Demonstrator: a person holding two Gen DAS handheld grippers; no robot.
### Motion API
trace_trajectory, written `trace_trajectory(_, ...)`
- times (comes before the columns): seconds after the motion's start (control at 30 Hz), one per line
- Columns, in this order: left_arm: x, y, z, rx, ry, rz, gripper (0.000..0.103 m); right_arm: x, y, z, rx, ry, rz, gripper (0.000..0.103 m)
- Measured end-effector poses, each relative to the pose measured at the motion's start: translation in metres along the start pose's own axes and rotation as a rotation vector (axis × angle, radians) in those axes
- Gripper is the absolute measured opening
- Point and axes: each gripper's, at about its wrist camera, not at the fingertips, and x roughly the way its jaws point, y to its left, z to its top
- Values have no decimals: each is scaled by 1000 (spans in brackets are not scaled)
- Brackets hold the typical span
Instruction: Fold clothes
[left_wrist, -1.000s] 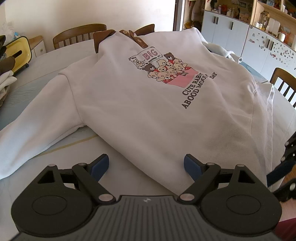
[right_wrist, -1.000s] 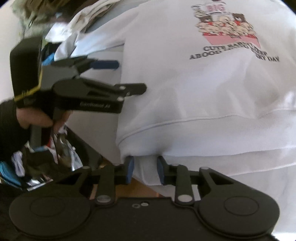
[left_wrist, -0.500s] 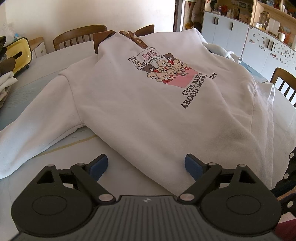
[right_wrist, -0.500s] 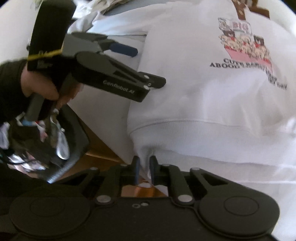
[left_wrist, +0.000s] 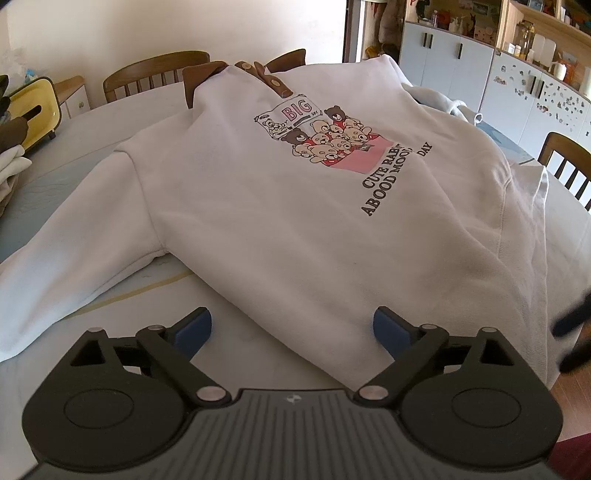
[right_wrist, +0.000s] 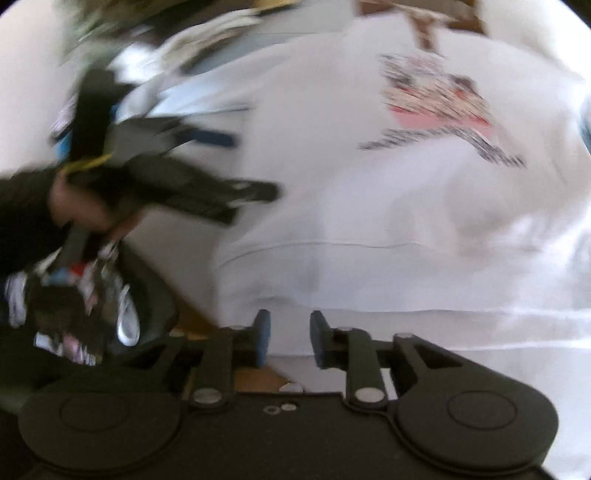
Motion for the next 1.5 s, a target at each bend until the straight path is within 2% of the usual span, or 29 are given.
trace_trajectory(0.03, 0, 0, 0, 1, 1, 0, 95, 2, -2, 1, 7, -6, -4, 103)
trace_trajectory(0.3, 0, 0, -1, 2, 1, -2, 96, 25, 32, 12, -320, 26, -29, 103)
trace_trajectory(0.5, 0, 0, 0, 1, 3, -2, 96, 38, 35, 16, -442, 78, -40, 103)
trace_trajectory(0.73, 0, -1, 0, 0, 1, -1, 96, 27, 37, 12, -526, 92, -58, 103)
trace_trajectory(0.9, -1, 1, 0, 5, 7, -9, 96, -3, 38, 5, -538, 101, -16, 103)
trace_trajectory(1.1, -6, 4, -4, 17, 31, -20, 96, 18, 33, -9, -489, 142, -30, 103)
trace_trajectory(1.23, -12, -8, -12, 104, 32, -9, 96, 16, 31, -11, -509, 150, -21, 103)
trace_trajectory(1.37, -15, -19, -16, 128, 75, -97, 96, 4, 25, -2, -538, 164, 20, 103)
trace_trajectory(1.5, -17, -19, -12, 145, 119, -157, 96, -24, -6, 20, -489, 113, 5, 103)
